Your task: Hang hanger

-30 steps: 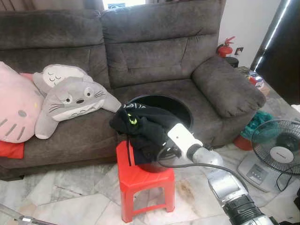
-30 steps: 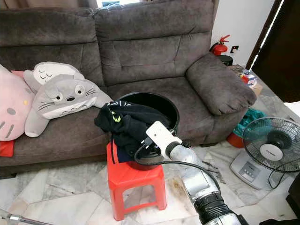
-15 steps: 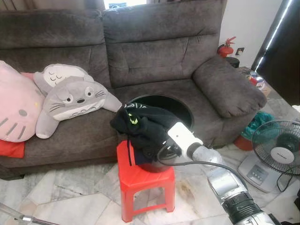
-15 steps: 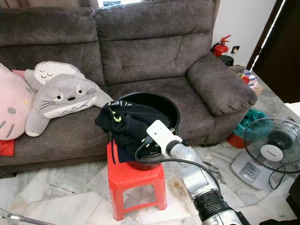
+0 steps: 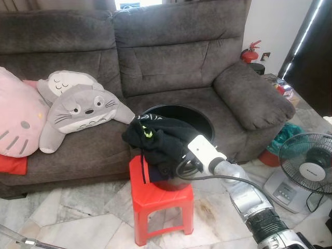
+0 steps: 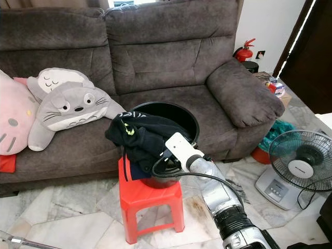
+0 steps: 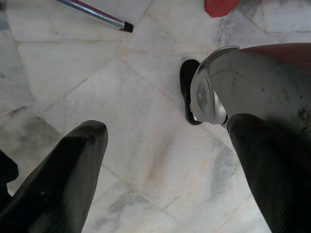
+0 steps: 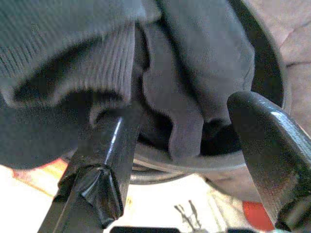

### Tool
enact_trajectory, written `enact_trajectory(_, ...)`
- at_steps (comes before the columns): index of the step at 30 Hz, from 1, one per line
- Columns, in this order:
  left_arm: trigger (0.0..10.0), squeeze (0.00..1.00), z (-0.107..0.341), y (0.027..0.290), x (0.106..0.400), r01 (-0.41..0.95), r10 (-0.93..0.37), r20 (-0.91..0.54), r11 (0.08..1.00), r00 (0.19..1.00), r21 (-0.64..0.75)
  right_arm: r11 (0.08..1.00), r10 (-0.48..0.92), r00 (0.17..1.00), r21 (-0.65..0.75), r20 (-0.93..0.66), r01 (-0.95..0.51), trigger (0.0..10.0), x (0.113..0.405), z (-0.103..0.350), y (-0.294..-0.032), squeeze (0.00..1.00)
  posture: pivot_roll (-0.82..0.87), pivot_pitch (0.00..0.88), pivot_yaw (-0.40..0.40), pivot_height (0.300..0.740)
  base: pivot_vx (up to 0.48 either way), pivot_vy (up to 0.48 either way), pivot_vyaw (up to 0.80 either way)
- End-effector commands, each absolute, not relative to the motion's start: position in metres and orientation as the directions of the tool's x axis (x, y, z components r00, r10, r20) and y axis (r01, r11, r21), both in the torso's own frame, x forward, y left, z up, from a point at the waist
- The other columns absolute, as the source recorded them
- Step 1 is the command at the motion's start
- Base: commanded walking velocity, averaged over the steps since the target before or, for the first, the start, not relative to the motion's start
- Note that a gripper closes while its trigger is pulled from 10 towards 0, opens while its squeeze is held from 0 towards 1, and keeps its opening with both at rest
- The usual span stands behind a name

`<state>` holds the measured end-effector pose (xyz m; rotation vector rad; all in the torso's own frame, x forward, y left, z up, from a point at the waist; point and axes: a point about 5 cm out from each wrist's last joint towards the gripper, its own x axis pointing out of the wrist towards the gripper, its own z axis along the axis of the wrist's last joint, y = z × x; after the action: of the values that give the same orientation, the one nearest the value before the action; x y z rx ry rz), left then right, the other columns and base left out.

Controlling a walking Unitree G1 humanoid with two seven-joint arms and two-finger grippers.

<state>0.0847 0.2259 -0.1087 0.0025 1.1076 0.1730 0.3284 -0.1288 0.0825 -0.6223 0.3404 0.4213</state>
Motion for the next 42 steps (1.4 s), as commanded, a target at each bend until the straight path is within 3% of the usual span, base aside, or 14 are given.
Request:
enact_trajectory(1,10.0,0.00,-0.110,0.224,0.081,-0.132,0.132,-0.896,0.988,0.424,0.083,0.736,0.261,0.869,-0.496,-0.420,-0.461,10.0,0.332,0.087,-0.131,0.00,-0.17,0.000,0.006,0.732,0.000,0.000,0.00)
enact_trajectory(26,10.0,0.00,-0.109,0.226,0.081,-0.134,0.138,-0.894,0.987,0.426,0.088,0.737,0.266,0.892,-0.519,-0.366,-0.433,10.0,0.346,0.091,-0.128,0.00,-0.16,0.000,0.006,0.732,0.000,0.000,0.00)
enact_trajectory(30,10.0,0.00,-0.110,0.226,0.081,-0.135,0.138,-0.895,0.987,0.425,0.088,0.664,0.364,0.850,-0.534,-0.380,-0.523,10.0,0.341,0.088,-0.120,0.00,-0.16,0.000,0.006,0.732,0.000,0.000,0.00)
enact_trajectory(35,10.0,0.00,-0.110,0.226,0.081,-0.130,0.136,-0.895,0.988,0.425,0.088,0.609,0.381,0.836,-0.573,-0.396,-0.549,10.0,0.339,0.085,-0.121,0.00,-0.17,0.000,0.010,0.732,0.000,0.000,0.00)
enact_trajectory(42,10.0,0.00,-0.109,0.226,0.082,-0.127,0.134,-0.895,0.988,0.426,0.087,0.610,0.364,0.836,-0.573,-0.411,-0.547,10.0,0.339,0.081,-0.130,0.00,-0.17,0.000,0.011,0.732,0.000,0.000,0.00)
